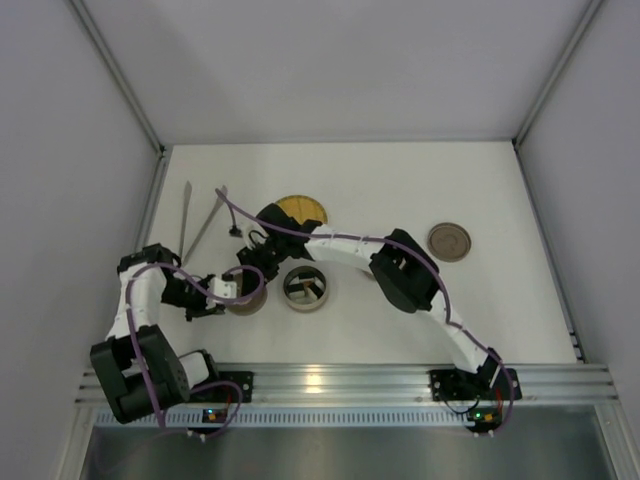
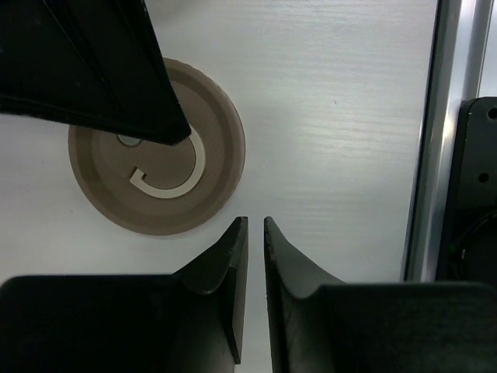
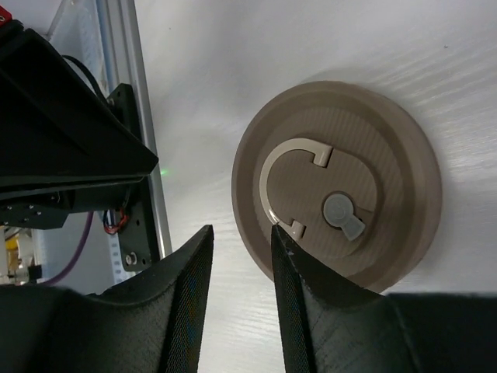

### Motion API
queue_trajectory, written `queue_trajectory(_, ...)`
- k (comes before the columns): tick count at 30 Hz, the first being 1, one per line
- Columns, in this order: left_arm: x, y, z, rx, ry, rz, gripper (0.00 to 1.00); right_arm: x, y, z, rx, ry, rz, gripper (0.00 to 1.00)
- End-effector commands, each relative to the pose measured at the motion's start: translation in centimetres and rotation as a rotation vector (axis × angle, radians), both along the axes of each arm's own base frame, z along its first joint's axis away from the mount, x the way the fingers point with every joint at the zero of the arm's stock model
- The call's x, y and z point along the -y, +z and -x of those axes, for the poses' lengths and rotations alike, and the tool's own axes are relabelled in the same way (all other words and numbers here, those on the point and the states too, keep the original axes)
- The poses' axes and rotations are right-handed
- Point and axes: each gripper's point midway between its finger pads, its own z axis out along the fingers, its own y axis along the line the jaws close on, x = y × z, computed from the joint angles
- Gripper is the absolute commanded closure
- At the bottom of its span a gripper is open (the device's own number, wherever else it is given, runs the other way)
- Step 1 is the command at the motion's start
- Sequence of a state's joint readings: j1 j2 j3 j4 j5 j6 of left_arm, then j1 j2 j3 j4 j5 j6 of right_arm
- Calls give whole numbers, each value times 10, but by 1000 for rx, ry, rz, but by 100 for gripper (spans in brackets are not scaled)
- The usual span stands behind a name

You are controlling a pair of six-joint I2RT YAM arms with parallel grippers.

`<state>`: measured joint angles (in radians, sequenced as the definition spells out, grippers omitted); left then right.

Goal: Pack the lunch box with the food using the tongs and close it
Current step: Adjust the box lid at the center of the board.

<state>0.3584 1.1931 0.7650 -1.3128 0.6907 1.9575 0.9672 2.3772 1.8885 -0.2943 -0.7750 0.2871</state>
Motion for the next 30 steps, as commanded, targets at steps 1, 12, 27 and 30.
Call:
queue_trajectory(1, 11, 3, -16, 220, -257, -6, 81, -7, 5, 6, 25, 26, 3, 65)
queue_trajectory(12, 12, -14, -36, 299, -253, -56, 76, -3, -38, -12, 55, -64, 150, 67)
queue_trajectory(27, 13, -31, -64, 514, -325, -118, 79, -1, -59, -21, 30, -123, 228, 69)
queue_trajectory(30, 14, -33, -68, 549, -322, -120, 75, 0, -59, -21, 19, -125, 230, 70)
